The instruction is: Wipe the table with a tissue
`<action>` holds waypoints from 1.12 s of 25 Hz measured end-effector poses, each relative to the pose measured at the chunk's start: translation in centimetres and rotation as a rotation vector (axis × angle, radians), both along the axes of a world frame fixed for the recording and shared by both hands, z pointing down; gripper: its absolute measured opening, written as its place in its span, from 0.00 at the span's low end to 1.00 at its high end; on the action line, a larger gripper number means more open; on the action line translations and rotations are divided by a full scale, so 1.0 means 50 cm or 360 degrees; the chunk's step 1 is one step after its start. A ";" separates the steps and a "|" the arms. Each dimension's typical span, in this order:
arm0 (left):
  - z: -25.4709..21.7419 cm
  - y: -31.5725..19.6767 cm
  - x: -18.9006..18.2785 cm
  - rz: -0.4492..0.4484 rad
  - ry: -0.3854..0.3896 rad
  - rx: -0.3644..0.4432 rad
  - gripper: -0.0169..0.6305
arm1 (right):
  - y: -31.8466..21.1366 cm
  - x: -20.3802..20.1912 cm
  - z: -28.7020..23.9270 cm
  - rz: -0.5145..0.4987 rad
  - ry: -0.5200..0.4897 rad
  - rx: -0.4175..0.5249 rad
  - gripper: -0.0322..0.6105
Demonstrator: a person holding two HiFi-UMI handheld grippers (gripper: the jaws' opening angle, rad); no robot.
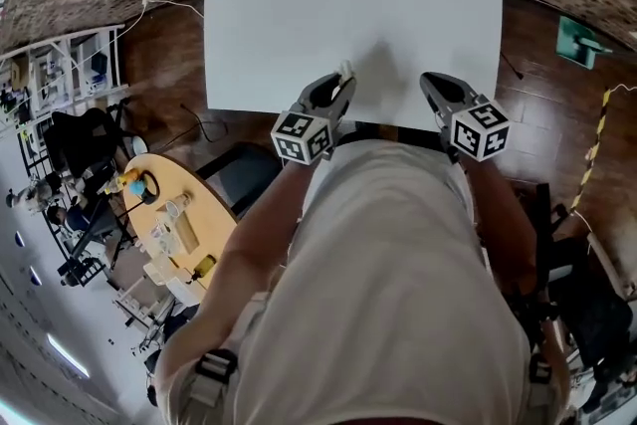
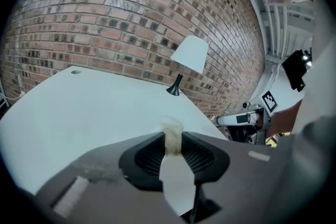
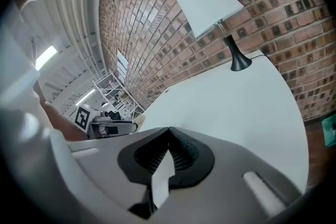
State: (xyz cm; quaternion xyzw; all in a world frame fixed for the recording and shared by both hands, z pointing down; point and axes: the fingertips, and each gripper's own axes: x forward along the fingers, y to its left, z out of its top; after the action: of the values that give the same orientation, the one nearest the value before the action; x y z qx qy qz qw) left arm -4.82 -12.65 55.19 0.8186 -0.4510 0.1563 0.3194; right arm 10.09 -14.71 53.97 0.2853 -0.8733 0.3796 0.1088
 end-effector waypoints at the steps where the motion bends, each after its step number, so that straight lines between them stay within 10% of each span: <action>1: -0.005 0.001 0.000 0.0008 0.0023 0.0018 0.19 | 0.005 -0.002 -0.006 0.0005 0.0016 0.0021 0.06; 28: -0.097 0.277 -0.189 0.0005 0.0203 0.0329 0.19 | 0.315 -0.306 -0.165 -0.0241 0.0152 0.0448 0.06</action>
State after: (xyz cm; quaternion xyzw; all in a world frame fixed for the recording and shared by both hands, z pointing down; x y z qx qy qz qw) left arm -14.28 1.18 50.36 0.8562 -0.4421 0.0570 0.2611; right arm -5.19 1.02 45.71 0.2487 -0.9308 0.2301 0.1373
